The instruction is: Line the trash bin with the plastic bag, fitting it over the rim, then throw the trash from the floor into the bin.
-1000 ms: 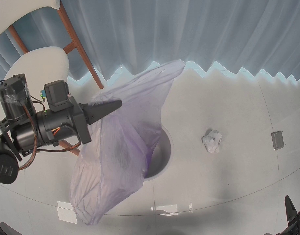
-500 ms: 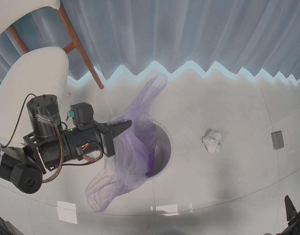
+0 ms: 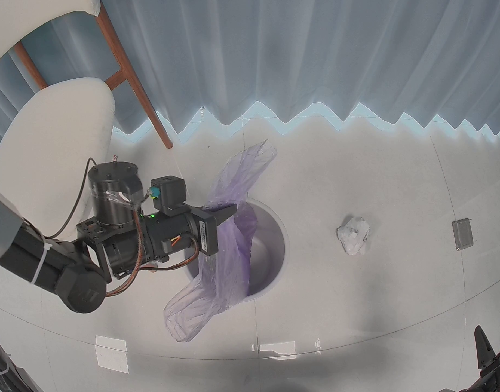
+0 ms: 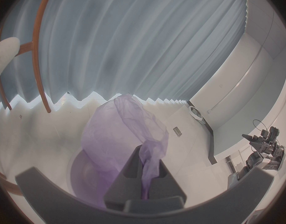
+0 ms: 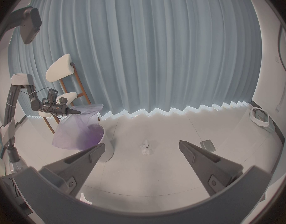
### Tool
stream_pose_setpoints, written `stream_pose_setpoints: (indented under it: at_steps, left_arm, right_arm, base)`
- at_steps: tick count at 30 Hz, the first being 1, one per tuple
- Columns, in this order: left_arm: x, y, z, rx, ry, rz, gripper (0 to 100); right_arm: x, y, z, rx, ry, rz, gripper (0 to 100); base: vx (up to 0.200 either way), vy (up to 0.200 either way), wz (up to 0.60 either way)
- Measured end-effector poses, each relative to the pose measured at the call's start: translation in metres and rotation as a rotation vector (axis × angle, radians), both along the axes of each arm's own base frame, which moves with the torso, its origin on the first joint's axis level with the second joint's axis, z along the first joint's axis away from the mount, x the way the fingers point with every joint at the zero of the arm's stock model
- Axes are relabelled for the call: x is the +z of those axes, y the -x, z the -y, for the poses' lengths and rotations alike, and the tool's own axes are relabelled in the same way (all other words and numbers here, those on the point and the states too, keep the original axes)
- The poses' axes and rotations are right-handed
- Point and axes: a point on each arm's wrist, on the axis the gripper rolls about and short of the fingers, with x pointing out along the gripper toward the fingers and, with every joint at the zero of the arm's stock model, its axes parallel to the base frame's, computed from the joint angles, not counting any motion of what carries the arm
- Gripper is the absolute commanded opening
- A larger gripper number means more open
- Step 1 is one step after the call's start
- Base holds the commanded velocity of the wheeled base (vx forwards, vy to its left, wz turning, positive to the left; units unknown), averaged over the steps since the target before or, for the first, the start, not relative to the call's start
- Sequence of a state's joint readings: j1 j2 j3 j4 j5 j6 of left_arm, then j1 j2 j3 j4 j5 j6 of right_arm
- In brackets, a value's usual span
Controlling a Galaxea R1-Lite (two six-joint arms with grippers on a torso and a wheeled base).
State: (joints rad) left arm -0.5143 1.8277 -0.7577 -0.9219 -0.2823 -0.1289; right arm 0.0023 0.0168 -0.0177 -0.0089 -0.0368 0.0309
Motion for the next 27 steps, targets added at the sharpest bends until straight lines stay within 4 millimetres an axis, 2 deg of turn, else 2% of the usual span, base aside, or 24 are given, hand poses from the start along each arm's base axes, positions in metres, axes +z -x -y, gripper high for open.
stream_pose_setpoints:
  at_steps: [9, 12, 21, 27]
  left_arm:
    - [-0.011, -0.041, 0.011, 0.026, 0.004, 0.01, 0]
    - [-0.018, -0.049, 0.014, 0.029, -0.002, 0.002, 0]
    - [-0.052, -0.038, 0.013, 0.018, -0.049, -0.077, 0]
    - [-0.052, -0.028, 0.015, -0.025, -0.106, -0.066, 0]
  right_arm:
    - [0.0, 0.0, 0.0, 0.0, 0.0, 0.0, 100]
    - [0.0, 0.0, 0.0, 0.001, 0.0, 0.0, 100]
    - [0.0, 0.0, 0.0, 0.0, 0.0, 0.0, 100]
    - [0.0, 0.0, 0.0, 0.0, 0.003, -0.003, 100]
  base:
    - [0.0, 0.0, 0.0]
    - [0.0, 0.0, 0.0]
    - [0.0, 0.0, 0.0]
    - [0.0, 0.0, 0.0]
